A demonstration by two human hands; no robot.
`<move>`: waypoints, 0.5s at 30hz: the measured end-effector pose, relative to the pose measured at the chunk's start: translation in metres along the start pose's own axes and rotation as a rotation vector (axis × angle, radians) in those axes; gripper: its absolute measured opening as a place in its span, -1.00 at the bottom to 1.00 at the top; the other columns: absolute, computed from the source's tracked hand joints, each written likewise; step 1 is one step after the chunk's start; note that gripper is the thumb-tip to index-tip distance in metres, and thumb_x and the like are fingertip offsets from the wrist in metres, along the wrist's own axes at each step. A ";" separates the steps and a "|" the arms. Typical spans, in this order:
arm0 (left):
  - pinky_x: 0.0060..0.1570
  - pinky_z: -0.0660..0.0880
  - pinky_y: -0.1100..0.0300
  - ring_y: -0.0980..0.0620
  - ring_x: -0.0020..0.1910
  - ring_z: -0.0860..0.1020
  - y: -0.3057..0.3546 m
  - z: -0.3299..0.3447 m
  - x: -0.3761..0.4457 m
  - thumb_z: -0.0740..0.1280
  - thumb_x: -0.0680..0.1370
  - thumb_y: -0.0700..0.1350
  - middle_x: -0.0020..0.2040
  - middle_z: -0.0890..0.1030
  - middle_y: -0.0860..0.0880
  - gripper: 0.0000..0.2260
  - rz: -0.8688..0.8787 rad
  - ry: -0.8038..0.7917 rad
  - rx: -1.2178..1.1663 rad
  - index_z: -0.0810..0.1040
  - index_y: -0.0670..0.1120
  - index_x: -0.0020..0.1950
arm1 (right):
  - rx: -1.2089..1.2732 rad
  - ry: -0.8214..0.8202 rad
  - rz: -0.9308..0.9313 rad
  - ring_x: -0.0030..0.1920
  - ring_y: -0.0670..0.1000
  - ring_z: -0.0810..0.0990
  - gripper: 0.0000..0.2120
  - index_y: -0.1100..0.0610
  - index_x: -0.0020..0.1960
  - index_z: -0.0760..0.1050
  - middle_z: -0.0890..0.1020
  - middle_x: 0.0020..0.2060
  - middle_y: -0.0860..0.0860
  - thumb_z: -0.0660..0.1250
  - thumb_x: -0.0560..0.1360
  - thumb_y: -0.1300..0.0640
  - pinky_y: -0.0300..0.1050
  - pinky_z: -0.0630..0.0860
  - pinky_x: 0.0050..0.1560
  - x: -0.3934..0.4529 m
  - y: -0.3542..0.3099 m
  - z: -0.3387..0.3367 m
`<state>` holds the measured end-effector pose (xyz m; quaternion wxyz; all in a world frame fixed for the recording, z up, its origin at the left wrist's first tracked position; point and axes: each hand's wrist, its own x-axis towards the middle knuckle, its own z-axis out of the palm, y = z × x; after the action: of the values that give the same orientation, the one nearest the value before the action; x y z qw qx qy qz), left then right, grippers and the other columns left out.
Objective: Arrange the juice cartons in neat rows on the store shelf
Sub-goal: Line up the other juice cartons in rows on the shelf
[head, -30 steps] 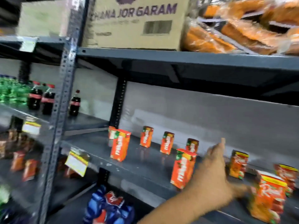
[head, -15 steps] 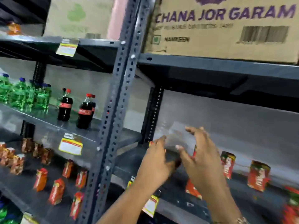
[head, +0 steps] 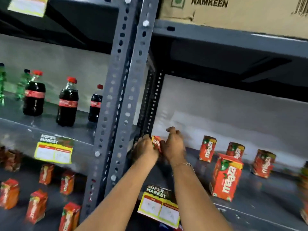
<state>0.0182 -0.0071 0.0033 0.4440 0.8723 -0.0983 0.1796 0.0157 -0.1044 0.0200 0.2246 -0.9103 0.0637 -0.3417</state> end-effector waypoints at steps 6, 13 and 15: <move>0.23 0.41 -0.08 -0.23 0.30 0.42 -0.002 0.002 0.000 0.22 0.51 -0.18 0.34 0.45 -0.20 -0.59 -0.005 0.031 0.111 0.34 -0.12 0.37 | -0.005 -0.148 0.196 0.31 0.25 0.44 -0.45 0.26 0.34 0.30 0.44 0.28 0.25 0.39 0.45 0.09 0.01 0.39 0.31 0.012 0.017 0.013; 0.20 0.43 -0.16 -0.30 0.26 0.44 -0.004 -0.001 -0.002 0.29 0.48 -0.19 0.31 0.45 -0.26 -0.58 -0.004 -0.063 0.141 0.35 -0.18 0.33 | -0.054 -0.104 0.206 0.17 0.19 0.58 -0.68 0.28 0.21 0.39 0.57 0.16 0.24 0.33 0.49 0.23 -0.08 0.50 0.07 0.008 0.019 0.011; 0.22 0.42 -0.16 -0.31 0.26 0.44 -0.005 -0.004 -0.003 0.28 0.49 -0.18 0.32 0.45 -0.26 -0.57 -0.026 -0.086 0.133 0.35 -0.15 0.35 | 0.036 -0.059 0.256 0.15 0.21 0.58 -0.72 0.26 0.18 0.43 0.58 0.15 0.22 0.30 0.48 0.26 -0.07 0.50 0.07 0.003 0.018 0.008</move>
<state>0.0159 -0.0010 0.0006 0.3827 0.9080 -0.0937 0.1423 0.0241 -0.1185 0.0078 0.2845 -0.9002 0.1664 -0.2846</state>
